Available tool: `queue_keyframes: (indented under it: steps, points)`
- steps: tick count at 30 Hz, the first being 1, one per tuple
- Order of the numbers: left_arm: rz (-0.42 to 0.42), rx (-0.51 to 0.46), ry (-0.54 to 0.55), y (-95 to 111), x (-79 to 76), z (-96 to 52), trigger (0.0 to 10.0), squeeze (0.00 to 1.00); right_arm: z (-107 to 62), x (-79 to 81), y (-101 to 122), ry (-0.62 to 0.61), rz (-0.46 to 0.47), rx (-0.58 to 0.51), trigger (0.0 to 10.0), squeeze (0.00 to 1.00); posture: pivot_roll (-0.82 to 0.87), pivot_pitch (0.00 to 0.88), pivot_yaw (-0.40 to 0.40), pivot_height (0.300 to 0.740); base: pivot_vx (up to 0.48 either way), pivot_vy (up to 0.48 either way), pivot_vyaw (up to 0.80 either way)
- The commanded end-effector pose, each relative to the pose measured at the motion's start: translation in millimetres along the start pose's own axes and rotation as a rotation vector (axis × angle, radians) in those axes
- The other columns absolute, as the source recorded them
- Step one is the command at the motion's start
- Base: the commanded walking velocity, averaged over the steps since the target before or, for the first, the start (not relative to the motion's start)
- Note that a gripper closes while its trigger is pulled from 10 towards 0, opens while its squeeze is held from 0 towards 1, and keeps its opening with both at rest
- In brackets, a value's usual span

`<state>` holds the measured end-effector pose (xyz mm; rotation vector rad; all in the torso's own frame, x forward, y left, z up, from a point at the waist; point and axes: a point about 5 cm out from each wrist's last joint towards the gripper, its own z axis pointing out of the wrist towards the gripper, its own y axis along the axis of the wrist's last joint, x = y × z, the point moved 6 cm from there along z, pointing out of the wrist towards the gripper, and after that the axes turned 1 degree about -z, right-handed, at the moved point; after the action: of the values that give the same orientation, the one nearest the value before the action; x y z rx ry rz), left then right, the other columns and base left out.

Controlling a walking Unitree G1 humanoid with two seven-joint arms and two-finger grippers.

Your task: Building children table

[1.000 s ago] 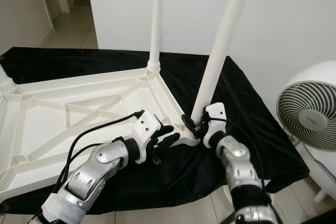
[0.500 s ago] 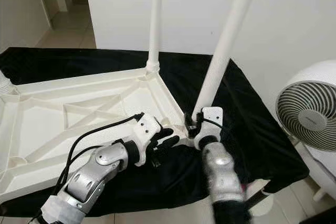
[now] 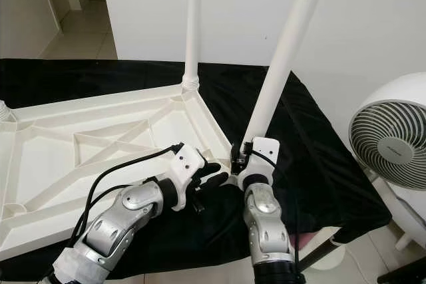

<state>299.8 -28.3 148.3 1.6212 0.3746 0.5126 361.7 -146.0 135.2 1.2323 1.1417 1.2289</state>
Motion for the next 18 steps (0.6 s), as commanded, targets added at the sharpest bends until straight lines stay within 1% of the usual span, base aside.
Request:
queue_keyframes:
  steps: [1,4,7,9,10,11,12,13,14,16,17,18]
  points:
    - [-0.006,0.005,-0.031,-3,-3.4,0.6,10.0,0.0,0.7,-4.4,1,0.03,0.001,-0.012,10.0,1.0,-0.01,0.003,-0.06,0.74,0.0,0.0,0.0]
    - [-0.006,0.01,-0.029,-5,-3.2,0.4,10.0,0.0,1.2,-7.2,3,0.062,0.0,-0.023,10.0,1.0,-0.01,0.003,-0.06,0.74,0.0,0.0,0.0]
    - [-0.004,0.012,-0.03,-6,-3.0,0.0,10.0,0.0,0.5,-4.8,-1,0.208,-0.008,0.01,10.0,1.0,0.0,0.0,-0.059,0.74,0.0,0.0,0.0]
    - [-0.002,0.013,-0.03,-6,-2.0,-0.3,10.0,0.0,-1.8,-3.1,-5,0.325,-0.063,0.033,10.0,1.0,-0.01,0.0,-0.058,0.74,0.0,0.0,0.0]
    - [-0.002,0.013,-0.03,-6,-2.0,-0.3,10.0,0.0,-1.8,-3.1,-5,0.325,-0.063,0.033,10.0,1.0,-0.01,0.0,-0.058,0.74,0.0,0.0,0.0]
    - [-0.001,0.013,-0.031,-6,-1.7,-0.4,10.0,0.0,-2.5,-3.4,-7,0.354,-0.083,0.038,10.0,1.0,-0.01,0.0,-0.058,0.74,0.0,0.0,0.0]
    - [0.001,0.014,-0.031,-6,-1.4,-0.2,10.0,0.0,-4.1,-2.3,-10,0.408,-0.083,0.058,10.0,0.0,-0.01,0.0,-0.056,0.74,0.0,0.0,0.0]
    - [0.001,0.014,-0.031,-6,-1.4,-0.2,10.0,0.0,-4.1,-2.3,-10,0.408,-0.083,0.058,10.0,0.0,-0.01,0.0,-0.056,0.74,0.0,0.0,0.0]
    - [0.003,0.014,-0.032,-6,-1.1,0.0,10.0,0.0,-6.2,-0.9,-11,0.48,-0.111,0.065,10.0,0.0,-0.01,0.0,-0.054,0.74,0.0,0.0,0.0]
    - [0.007,0.014,-0.034,-6,-0.6,0.2,10.0,0.0,-9.0,-0.6,-13,0.581,-0.149,0.08,10.0,0.0,-0.01,0.0,-0.05,0.74,0.0,0.0,0.0]
    - [0.007,0.014,-0.034,-6,-0.6,0.2,10.0,0.0,-9.0,-0.6,-13,0.581,-0.149,0.08,10.0,0.0,-0.01,0.0,-0.05,0.74,0.0,0.0,0.0]
    - [0.008,0.014,-0.035,-6,-0.5,0.3,10.0,0.0,-9.3,-1.5,-14,0.606,-0.16,0.084,10.0,0.0,-0.01,0.0,-0.05,0.74,0.0,0.0,0.0]
